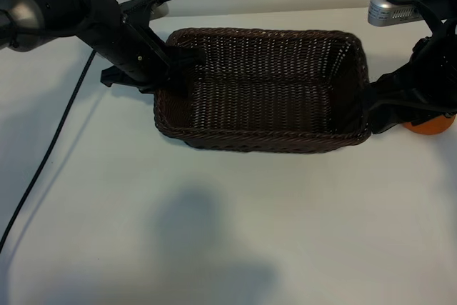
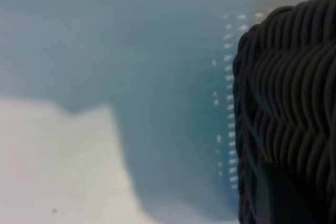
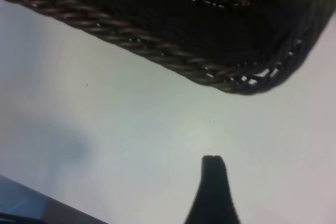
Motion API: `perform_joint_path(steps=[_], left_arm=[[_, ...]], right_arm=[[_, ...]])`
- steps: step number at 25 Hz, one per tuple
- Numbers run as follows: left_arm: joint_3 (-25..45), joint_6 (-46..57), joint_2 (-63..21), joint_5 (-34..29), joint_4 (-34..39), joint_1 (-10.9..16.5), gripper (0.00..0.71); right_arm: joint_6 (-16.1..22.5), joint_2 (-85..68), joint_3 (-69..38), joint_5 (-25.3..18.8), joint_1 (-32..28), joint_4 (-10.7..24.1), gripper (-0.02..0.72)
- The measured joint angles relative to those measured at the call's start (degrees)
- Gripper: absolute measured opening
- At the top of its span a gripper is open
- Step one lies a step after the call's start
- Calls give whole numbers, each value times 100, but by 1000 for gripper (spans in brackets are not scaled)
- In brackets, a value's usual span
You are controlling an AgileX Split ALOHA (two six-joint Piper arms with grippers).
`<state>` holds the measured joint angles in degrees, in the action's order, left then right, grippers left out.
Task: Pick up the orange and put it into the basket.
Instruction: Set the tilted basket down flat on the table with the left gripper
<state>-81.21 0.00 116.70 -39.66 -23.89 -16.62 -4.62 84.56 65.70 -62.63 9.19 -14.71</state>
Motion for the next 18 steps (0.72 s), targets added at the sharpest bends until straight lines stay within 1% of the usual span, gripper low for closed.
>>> perform_joint_path(steps=[4, 18], left_arm=[[0, 50, 103, -7, 93, 0, 139], [-26, -139, 323, 90, -38, 0, 139]], right_arm=[[0, 0, 0, 0, 0, 0, 529], [0, 0, 0, 0, 0, 1, 528]])
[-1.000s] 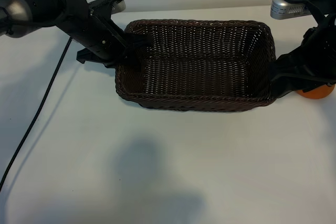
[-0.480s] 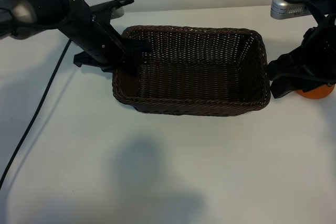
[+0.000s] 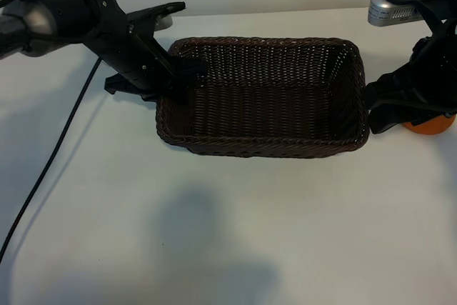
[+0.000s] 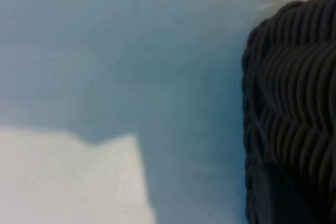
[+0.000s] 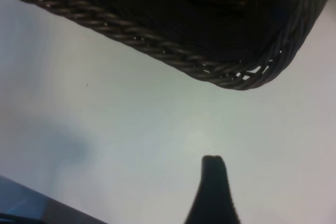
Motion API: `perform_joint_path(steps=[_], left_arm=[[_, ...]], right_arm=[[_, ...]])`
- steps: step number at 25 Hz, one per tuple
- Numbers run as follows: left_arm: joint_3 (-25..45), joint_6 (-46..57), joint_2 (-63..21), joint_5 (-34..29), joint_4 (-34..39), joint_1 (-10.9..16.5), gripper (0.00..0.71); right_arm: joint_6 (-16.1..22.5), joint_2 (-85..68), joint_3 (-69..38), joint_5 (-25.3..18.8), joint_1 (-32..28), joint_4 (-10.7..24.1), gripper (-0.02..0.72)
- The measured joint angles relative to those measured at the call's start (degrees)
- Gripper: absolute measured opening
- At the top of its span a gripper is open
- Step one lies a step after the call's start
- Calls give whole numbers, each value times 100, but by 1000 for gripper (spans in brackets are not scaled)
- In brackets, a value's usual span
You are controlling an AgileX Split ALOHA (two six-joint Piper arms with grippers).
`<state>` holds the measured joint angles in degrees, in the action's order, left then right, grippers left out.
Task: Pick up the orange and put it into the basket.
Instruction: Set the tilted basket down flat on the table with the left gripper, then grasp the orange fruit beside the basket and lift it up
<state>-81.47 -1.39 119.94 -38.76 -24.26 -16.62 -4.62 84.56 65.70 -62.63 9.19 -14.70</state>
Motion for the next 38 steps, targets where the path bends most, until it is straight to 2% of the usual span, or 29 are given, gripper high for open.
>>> perform_joint_path(steps=[11, 13, 15, 20, 22, 24, 38], left_arm=[[-27, -19, 6, -8, -17, 0, 139], [-32, -20, 6, -59, -24, 0, 168], [-32, -15, 6, -161, -25, 0, 258], [-32, 24, 1, -297, -25, 0, 625], [-32, 82, -74, -330, 14, 0, 688], [-32, 139, -228, -390, 135, 0, 701], [-32, 493, -1410, -961, 820, 0, 640]], right_arm=[[0, 0, 0, 5, 0, 5, 528], [0, 0, 0, 5, 0, 5, 528], [0, 0, 0, 5, 0, 5, 528], [0, 0, 0, 5, 0, 5, 528], [0, 0, 0, 5, 0, 5, 528], [0, 0, 0, 5, 0, 5, 528], [0, 0, 0, 5, 0, 5, 527]])
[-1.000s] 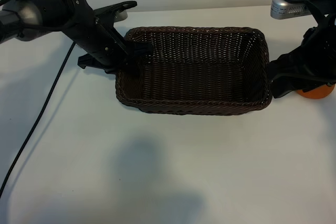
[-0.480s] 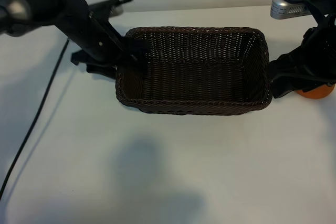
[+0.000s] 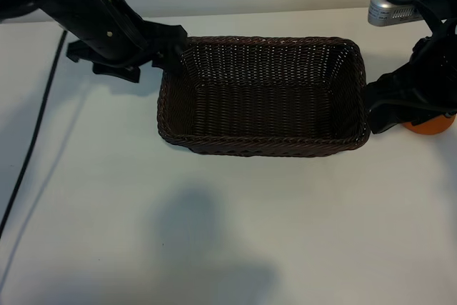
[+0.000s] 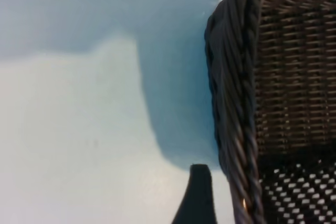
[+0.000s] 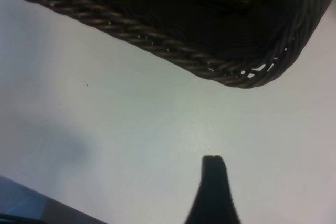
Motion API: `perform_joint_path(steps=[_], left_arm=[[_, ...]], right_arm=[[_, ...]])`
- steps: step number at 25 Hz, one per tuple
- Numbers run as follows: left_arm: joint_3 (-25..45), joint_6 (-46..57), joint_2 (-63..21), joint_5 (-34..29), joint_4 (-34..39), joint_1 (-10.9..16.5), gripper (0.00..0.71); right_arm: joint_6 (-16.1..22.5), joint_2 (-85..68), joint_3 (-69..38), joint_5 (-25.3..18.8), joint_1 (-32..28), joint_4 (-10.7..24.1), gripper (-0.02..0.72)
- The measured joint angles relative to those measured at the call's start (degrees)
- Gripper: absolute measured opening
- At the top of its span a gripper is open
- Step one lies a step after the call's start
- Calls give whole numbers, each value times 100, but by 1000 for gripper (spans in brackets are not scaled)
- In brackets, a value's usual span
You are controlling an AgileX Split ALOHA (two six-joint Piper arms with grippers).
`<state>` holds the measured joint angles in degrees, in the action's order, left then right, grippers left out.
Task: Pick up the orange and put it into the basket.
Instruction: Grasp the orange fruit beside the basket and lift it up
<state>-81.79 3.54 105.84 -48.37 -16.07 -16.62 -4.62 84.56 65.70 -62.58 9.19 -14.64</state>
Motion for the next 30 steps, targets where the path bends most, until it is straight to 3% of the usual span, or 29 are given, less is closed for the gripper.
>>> perform_joint_path(steps=[6, 13, 19, 30], left_arm=[[-131, -10, -341, -516, 258, 277, 626], [-169, -91, -1128, -1061, 910, 1060, 605], [-169, -310, -1799, -1193, 871, 1832, 596], [-48, -619, -3040, -1450, 599, 1930, 596]], right_arm=[[0, 0, 0, 0, 0, 0, 527], [0, 0, 0, 0, 0, 0, 527], [0, 0, 0, 0, 0, 0, 527], [-11, 0, 0, 0, 0, 0, 527]])
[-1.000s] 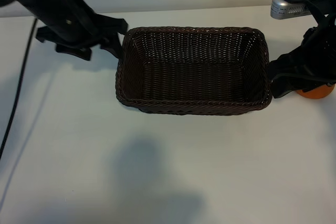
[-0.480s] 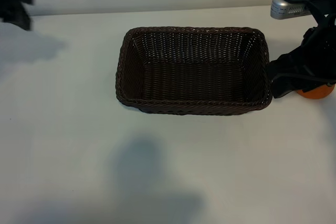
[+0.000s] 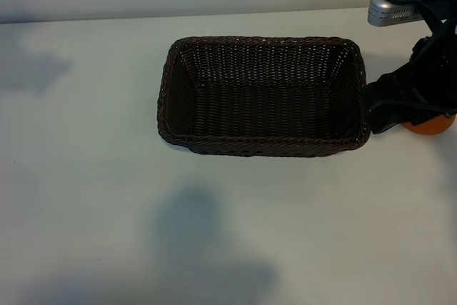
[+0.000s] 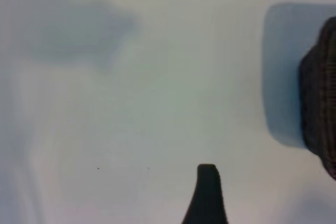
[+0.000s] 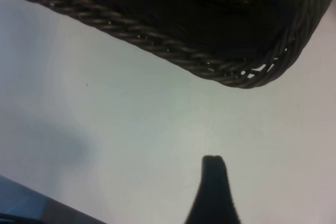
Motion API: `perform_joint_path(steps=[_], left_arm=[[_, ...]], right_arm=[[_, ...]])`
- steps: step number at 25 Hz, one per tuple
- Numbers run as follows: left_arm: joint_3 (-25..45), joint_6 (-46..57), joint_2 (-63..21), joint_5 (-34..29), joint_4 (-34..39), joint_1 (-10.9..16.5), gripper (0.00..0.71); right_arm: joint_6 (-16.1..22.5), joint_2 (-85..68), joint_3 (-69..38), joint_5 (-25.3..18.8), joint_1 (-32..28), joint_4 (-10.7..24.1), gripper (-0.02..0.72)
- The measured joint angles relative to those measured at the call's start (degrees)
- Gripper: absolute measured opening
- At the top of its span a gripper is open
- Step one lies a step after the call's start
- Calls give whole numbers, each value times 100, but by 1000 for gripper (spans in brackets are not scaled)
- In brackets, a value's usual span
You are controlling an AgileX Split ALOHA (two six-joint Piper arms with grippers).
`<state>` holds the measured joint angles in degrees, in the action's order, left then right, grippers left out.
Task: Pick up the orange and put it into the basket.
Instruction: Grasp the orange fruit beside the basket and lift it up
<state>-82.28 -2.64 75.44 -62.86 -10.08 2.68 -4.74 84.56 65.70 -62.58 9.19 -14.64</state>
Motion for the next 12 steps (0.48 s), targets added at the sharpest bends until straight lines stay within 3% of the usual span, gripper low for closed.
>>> perform_joint_path(steps=[7, 12], left_arm=[[300, -178, -1591, -9, -31, 0, 596], [1101, -400, -3175, -57, -42, 0, 596]], right_arm=[[-6, 0, 0, 5, 0, 0, 527], [-6, 0, 0, 23, 0, 0, 527]])
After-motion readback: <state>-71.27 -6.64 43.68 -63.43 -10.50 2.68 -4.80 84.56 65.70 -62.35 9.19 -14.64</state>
